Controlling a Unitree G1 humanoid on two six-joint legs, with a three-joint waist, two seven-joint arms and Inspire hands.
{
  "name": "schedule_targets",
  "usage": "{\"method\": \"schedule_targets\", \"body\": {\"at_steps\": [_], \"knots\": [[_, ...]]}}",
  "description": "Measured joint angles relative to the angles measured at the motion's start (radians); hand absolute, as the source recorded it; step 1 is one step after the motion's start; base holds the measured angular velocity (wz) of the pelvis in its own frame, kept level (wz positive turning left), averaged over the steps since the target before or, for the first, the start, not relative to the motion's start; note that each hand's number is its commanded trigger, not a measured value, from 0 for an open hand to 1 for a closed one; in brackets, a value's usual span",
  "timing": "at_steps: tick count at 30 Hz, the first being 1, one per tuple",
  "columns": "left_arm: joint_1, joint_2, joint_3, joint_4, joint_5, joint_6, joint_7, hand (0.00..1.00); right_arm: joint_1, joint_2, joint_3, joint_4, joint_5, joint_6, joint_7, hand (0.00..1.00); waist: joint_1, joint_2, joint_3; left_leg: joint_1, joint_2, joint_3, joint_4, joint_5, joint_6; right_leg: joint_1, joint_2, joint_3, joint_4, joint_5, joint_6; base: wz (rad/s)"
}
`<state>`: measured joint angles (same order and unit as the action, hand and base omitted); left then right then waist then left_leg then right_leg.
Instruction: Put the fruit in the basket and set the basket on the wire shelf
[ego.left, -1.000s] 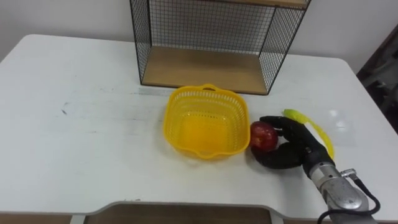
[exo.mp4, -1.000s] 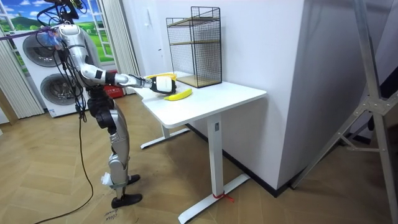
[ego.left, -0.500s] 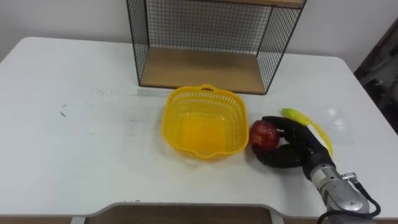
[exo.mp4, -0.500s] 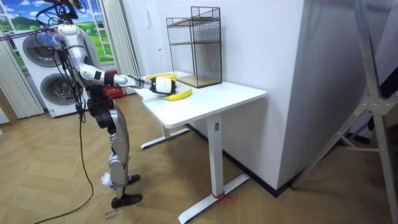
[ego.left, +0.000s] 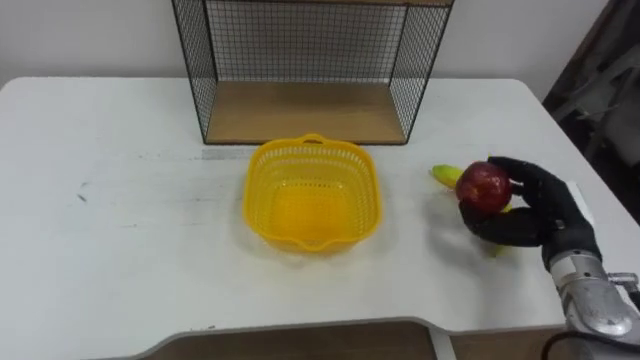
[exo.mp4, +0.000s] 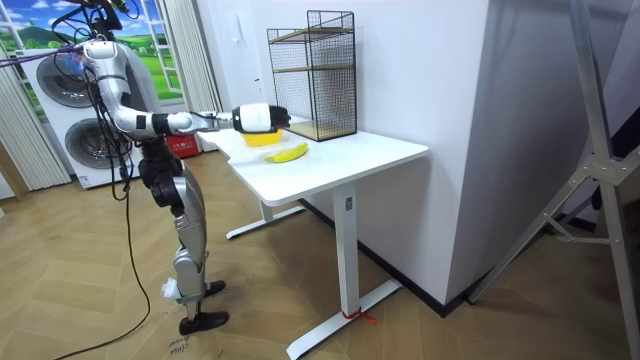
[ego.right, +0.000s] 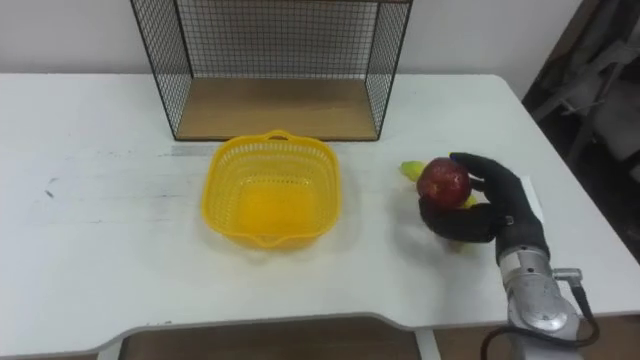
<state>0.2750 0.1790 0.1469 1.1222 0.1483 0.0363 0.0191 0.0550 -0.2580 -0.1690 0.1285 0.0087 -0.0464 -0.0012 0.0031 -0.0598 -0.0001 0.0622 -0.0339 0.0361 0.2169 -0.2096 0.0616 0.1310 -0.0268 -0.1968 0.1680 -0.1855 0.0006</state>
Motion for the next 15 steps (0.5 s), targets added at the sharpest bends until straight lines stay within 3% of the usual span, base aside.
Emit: {"method": "schedule_targets", "body": {"at_steps": [15], "knots": [[-0.016, -0.002, -0.051, 0.010, 0.015, -0.023, 0.000, 0.00, 0.000, -0.007, 0.040, -0.201, -0.016, -0.008, 0.001, 1.00, 0.004, -0.007, 0.0001, -0.010, 0.003, 0.014, -0.018, 0.000, 0.000, -0.027, 0.000, 0.007, 0.002, 0.001, -0.001, -0.03]]}}
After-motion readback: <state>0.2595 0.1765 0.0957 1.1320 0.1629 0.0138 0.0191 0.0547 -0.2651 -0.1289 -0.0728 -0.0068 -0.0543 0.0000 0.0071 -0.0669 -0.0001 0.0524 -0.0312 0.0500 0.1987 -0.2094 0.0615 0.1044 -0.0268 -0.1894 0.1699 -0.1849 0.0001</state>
